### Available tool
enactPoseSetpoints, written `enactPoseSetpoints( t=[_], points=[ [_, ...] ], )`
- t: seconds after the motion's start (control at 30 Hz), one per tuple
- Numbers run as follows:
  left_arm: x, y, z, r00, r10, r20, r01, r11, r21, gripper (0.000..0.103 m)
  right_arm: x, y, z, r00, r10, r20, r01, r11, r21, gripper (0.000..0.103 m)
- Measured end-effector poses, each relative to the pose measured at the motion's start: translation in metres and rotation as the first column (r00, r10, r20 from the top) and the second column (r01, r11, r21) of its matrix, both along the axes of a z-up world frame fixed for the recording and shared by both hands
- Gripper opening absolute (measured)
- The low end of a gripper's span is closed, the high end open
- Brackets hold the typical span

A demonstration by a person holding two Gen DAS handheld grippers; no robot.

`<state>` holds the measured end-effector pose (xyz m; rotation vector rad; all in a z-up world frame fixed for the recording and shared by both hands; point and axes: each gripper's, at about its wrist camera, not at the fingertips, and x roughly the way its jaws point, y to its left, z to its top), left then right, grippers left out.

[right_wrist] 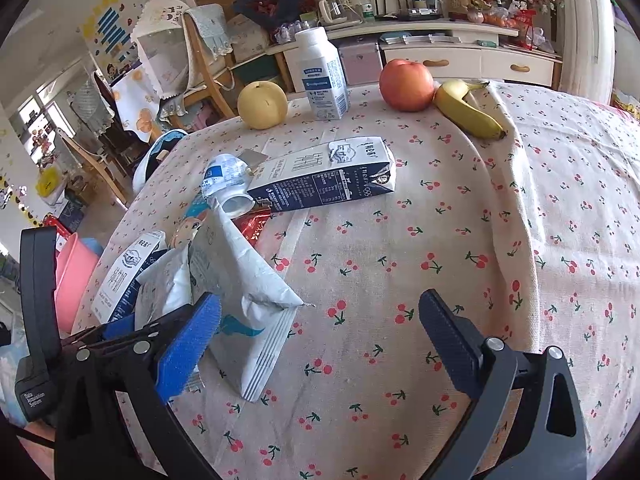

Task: Collect trash
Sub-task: 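Grasp the white wet-wipes pack with the blue feather with the left tool, then lift the wipes pack with the left tool while the right tool reaches for the milk carton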

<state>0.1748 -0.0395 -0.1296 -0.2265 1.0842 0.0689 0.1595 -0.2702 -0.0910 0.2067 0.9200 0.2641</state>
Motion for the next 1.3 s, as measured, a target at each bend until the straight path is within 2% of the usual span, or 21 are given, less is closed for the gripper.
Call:
enactPoseSetpoints(
  t=[0.33, 0.63, 1.03, 1.17, 1.3],
  points=[
    [-0.009, 0.009, 0.005, 0.999, -0.019, 0.04, 0.022, 0.997, -0.072, 0.08, 0.0, 0.005, -0.002, 1.0, 0.017, -0.009, -0.016, 1.0, 0.024, 0.098],
    [-0.02, 0.026, 0.029, 0.991, -0.023, 0.131, 0.035, 0.995, -0.09, 0.08, -0.003, 0.017, -0.001, 0.999, 0.05, 0.015, -0.05, 0.999, 0.016, 0.098],
    [-0.034, 0.086, 0.058, 0.967, 0.052, 0.249, -0.003, 0.981, -0.194, 0.08, -0.018, 0.049, 0.011, 0.989, 0.106, 0.104, -0.109, 0.994, 0.023, 0.098],
    [-0.037, 0.117, 0.067, 0.952, 0.102, 0.287, -0.048, 0.98, -0.191, 0.08, -0.025, 0.07, 0.015, 0.978, 0.149, 0.144, -0.15, 0.989, 0.0, 0.098],
    [-0.04, 0.145, 0.072, 0.939, 0.145, 0.313, -0.097, 0.981, -0.166, 0.08, -0.027, 0.093, 0.012, 0.973, 0.183, 0.142, -0.185, 0.983, -0.001, 0.098]
  ],
)
